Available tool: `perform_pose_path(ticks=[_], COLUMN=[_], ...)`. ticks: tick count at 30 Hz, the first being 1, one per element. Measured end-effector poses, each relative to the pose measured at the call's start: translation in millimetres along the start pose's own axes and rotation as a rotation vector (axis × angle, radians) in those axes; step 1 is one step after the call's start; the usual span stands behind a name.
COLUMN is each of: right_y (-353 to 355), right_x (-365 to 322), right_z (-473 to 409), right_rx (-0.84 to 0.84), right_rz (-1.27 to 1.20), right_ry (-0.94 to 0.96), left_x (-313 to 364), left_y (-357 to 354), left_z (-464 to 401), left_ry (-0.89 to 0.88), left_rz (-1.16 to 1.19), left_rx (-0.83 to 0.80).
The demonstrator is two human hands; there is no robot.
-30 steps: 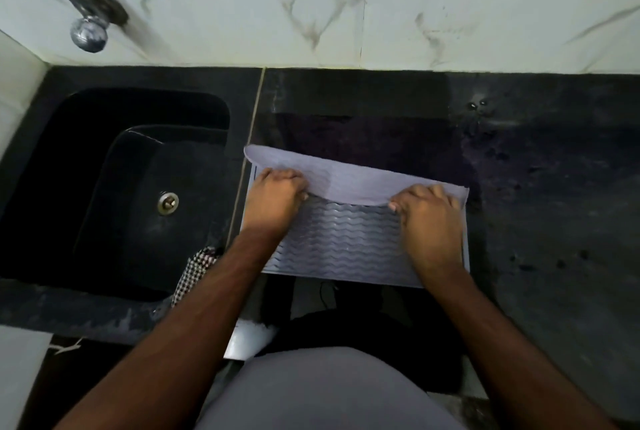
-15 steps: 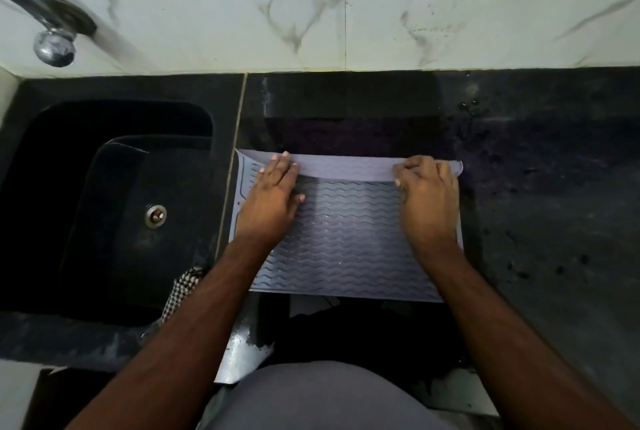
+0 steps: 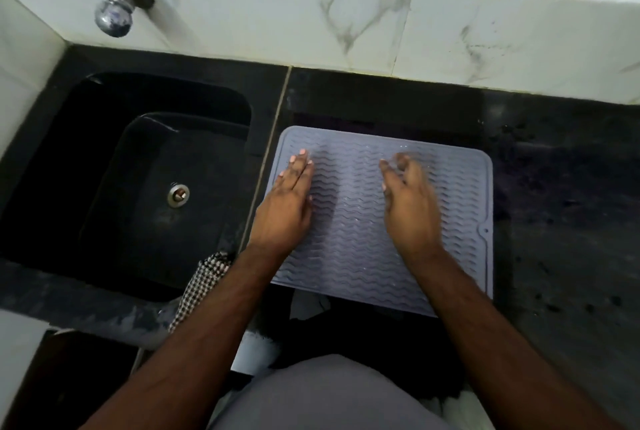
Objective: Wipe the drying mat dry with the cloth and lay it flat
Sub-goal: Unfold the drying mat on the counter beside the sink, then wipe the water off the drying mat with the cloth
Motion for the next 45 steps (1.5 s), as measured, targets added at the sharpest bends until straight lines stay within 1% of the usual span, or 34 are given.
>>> perform_pose_path(ticks=[4,7,13,19,21,23,25,27,30,32,34,35,37,38,40,41,42,45], right_y=[-12,-21,-38,-51,-53,-54,-55,-57,-57,-54,-49,-46,-34,-25,-10,-2,4,14], right_x=[-40,-68,-129,-172,-181,-189,-195,-200,-206,-213,-223,-227,-237,-244,-257,-262,-267,-276], right_z=[0,5,24,43,49,57,65,75,87,94,99,101,105,107,110,110,109,107], right_rx=[0.019,0.004,-0.004,-0.025,-0.044,-0.061,-0.094,-0.137,-0.202,-0.25,-0.291,-0.311,-0.343,-0.356,-0.38,-0.381,-0.366,-0.257], right_rz=[-0.063,-0.058,-0.086,-0.079,-0.073,-0.063,-0.066,-0.064,-0.111,-0.178,-0.272,-0.344,-0.596,-0.796,-1.204,-1.327,-1.373,-1.354], right_ry=[0.103,0.153,0.277,0.326,0.331,0.325,0.319,0.32,0.29,0.232,0.143,0.083,-0.063,-0.145,-0.271,-0.282,-0.266,-0.236], left_x=[-24,-45,-87,-125,-130,-132,-133,-136,-140,-138,-130,-124,-112,-107,-102,-101,-100,-101], left_y=[18,26,42,47,47,45,38,33,35,44,54,60,78,88,103,110,115,128], left_z=[24,47,102,143,151,156,158,160,160,160,158,156,151,149,145,144,142,137], left_ry=[0.052,0.102,0.33,0.509,0.551,0.563,0.577,0.6,0.658,0.67,0.646,0.625,0.533,0.475,0.361,0.319,0.288,0.231], left_rz=[0.028,0.048,0.075,0.061,0.078,0.129,0.168,0.24,0.463,0.663,1.028,1.233,1.555,1.636,1.662,1.632,1.589,1.442], left_rx=[0.045,0.059,0.127,0.101,0.043,-0.045,-0.094,-0.086,-0.033,0.026,0.079,0.071,-0.033,-0.093,-0.148,-0.145,-0.122,0.008])
Point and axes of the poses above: each hand's wrist, its own z-axis away from the middle knuckle, its own y-axis out of the back of the hand, x = y × z, the point moved 3 cm from there along -z, towards the middle knuckle, and after that the axes turned 4 degrees about y, right-handed, at the moved point
